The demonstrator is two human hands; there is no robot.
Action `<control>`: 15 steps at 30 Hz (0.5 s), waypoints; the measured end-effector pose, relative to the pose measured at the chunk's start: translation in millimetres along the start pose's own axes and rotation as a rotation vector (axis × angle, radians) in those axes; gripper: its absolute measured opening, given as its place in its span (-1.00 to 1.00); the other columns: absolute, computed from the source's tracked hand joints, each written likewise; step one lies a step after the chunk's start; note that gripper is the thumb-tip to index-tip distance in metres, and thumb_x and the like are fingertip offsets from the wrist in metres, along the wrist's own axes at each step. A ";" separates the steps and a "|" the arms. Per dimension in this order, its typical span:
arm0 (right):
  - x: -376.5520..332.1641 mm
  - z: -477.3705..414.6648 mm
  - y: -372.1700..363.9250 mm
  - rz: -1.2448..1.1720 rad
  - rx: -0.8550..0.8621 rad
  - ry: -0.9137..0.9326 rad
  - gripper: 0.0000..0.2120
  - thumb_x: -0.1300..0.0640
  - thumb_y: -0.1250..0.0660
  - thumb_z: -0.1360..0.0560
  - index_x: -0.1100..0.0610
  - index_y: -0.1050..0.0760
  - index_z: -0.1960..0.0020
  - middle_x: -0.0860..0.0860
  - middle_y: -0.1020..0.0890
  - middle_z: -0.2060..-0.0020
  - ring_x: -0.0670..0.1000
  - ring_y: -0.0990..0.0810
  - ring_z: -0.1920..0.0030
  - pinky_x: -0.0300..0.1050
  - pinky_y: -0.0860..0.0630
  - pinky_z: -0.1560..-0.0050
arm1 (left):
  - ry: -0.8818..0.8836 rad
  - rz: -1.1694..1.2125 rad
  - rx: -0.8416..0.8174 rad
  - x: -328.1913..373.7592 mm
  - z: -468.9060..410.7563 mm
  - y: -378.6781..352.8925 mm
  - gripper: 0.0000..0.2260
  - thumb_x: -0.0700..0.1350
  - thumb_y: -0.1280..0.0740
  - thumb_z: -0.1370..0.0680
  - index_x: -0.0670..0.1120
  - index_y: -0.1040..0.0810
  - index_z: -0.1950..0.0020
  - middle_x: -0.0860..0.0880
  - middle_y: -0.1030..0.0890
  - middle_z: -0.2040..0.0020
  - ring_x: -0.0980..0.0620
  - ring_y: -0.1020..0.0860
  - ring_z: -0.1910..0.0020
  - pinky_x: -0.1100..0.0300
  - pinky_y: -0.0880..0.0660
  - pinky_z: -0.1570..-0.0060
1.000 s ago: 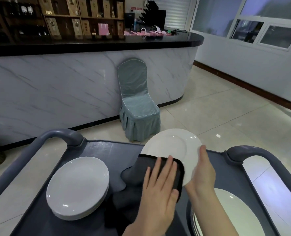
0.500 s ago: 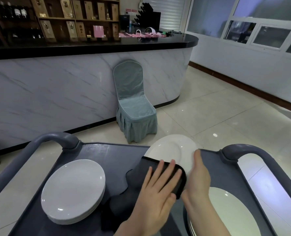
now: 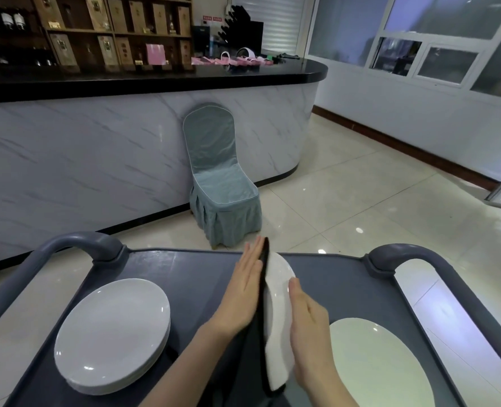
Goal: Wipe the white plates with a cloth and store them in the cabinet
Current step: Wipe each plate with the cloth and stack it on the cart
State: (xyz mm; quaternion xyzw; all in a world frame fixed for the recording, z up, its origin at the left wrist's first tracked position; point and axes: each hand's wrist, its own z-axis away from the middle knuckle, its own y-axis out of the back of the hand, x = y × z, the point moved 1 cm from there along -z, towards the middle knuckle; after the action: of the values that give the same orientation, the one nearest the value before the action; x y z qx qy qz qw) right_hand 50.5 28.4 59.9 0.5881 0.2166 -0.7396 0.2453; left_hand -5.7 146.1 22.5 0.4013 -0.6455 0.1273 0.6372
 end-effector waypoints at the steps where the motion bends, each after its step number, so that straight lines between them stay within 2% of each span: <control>1: -3.5 -1.2 2.8 -0.037 -0.003 -0.020 -0.57 -0.04 -0.22 -0.62 0.10 -0.67 0.31 -0.06 -0.67 0.38 -0.12 -0.59 0.38 -0.30 -0.49 0.38 | 0.018 -0.013 0.011 -4.0 4.7 -0.2 -0.60 -0.07 0.07 -0.71 0.20 0.03 -0.52 0.36 0.04 -0.52 0.36 0.14 -0.52 0.12 0.10 -0.56; 4: -12.2 -7.1 10.6 -0.159 0.036 -0.058 -0.59 -0.05 -0.23 -0.62 0.15 -0.67 0.23 -0.02 -0.69 0.39 -0.12 -0.62 0.42 -0.30 -0.49 0.47 | 0.016 -0.159 -0.021 -9.5 23.9 -7.1 -0.58 -0.03 0.07 -0.70 0.22 0.20 -0.47 0.35 0.22 -0.49 0.31 0.25 -0.52 0.13 0.21 -0.55; 6: -14.0 -11.9 13.6 -0.180 0.085 -0.058 -0.61 -0.08 -0.24 -0.61 0.14 -0.66 0.21 -0.06 -0.67 0.41 -0.13 -0.61 0.43 -0.24 -0.51 0.41 | -0.015 -0.256 -0.056 -6.5 37.5 -15.8 -0.54 0.02 0.08 -0.66 0.23 0.26 -0.46 0.33 0.29 -0.49 0.34 0.29 -0.50 0.14 0.29 -0.52; 8: -12.5 -16.1 15.4 -0.171 0.133 -0.059 -0.61 -0.09 -0.25 -0.61 0.12 -0.64 0.22 -0.07 -0.65 0.40 -0.11 -0.59 0.42 -0.14 -0.48 0.30 | -0.068 -0.311 -0.092 2.5 47.8 -26.9 -0.50 -0.04 0.03 -0.68 0.25 0.28 -0.46 0.34 0.29 -0.50 0.38 0.29 -0.48 0.15 0.32 -0.50; 11: -7.5 -17.0 13.9 -0.203 0.134 -0.109 -0.62 -0.10 -0.22 -0.62 0.11 -0.66 0.16 -0.04 -0.73 0.32 -0.10 -0.68 0.36 -0.13 -0.51 0.28 | -0.164 -0.335 -0.155 14.2 50.3 -33.4 -0.47 -0.08 0.02 -0.69 0.28 0.28 -0.48 0.37 0.27 -0.52 0.35 0.28 -0.50 0.28 0.35 -0.45; 13: -4.9 -15.6 12.4 -0.223 0.116 -0.123 -0.63 -0.10 -0.22 -0.62 0.10 -0.66 0.13 -0.04 -0.74 0.29 -0.10 -0.70 0.33 -0.18 -0.54 0.34 | -0.149 -0.309 -0.177 14.8 42.4 -26.7 -0.50 -0.10 0.04 -0.70 0.25 0.26 -0.49 0.37 0.26 -0.52 0.35 0.27 -0.50 0.28 0.33 -0.46; 15: -8.2 -15.0 11.6 -0.207 0.117 -0.105 -0.64 -0.09 -0.24 -0.62 0.11 -0.65 0.14 -0.09 -0.71 0.36 -0.15 -0.66 0.39 -0.28 -0.51 0.45 | -0.068 -0.284 -0.162 8.1 33.2 -16.6 -0.52 -0.12 0.05 -0.71 0.21 0.26 -0.49 0.32 0.29 -0.51 0.34 0.28 -0.50 0.19 0.29 -0.51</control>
State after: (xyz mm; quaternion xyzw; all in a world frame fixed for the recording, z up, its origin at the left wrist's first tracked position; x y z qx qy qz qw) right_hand 70.8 29.3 64.3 0.5362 0.2195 -0.8022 0.1441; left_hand -17.2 110.0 19.0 0.4401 -0.6117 -0.0302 0.6567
